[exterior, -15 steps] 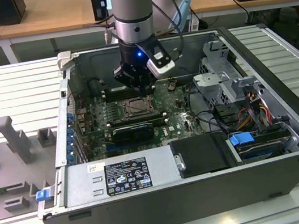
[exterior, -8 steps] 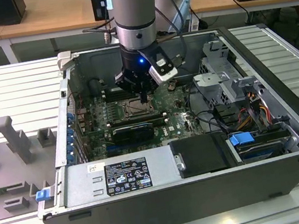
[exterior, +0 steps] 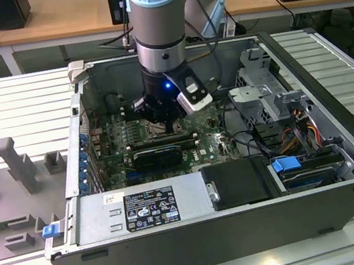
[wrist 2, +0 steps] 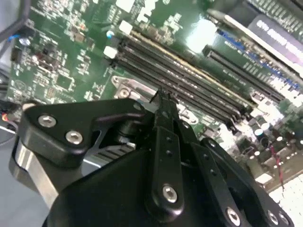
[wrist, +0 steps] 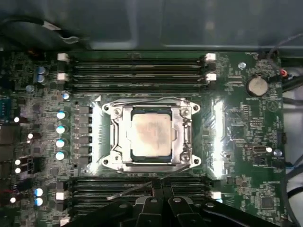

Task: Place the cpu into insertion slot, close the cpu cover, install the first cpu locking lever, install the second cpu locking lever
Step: 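Install the second cpu locking lever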

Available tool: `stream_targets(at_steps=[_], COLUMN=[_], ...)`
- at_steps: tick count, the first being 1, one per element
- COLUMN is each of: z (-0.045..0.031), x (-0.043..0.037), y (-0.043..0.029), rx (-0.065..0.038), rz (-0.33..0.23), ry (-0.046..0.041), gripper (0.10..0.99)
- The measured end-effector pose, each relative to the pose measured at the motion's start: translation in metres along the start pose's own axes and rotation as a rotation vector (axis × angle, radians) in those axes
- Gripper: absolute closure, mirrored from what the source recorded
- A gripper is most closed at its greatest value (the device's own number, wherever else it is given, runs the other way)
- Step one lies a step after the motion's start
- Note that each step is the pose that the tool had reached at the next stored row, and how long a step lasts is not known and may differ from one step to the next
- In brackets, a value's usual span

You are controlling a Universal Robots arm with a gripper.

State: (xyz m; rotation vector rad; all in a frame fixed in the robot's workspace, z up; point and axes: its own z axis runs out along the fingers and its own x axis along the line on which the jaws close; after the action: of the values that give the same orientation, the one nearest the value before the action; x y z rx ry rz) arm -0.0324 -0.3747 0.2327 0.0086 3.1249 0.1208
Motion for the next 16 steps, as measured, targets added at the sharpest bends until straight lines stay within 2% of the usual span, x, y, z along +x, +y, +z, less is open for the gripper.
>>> stream_targets(at_steps=[2,3,5,13,15,16], z=[0.0004,0.0013,0.0037,0.0164,0.0166,0.0166], x=[0.0048,0.0100,0.0120,0.0137,0.0146,0.0153], y=[-0.0001,-0.0002,-0.0003,-0.0018,-0.0035,-0.0048], rx=[-0.005,-0.013,-0.020,-0.025,-0.037,-0.046], rz=[-0.005,-0.010,-0.019,-0.082,-0.084,-0.085], ry=[0.0004,0.0009,0.0015,0.0066,0.0030,0.0006], gripper=[0.980,0.980,0.980,0.980,0.980,0.980])
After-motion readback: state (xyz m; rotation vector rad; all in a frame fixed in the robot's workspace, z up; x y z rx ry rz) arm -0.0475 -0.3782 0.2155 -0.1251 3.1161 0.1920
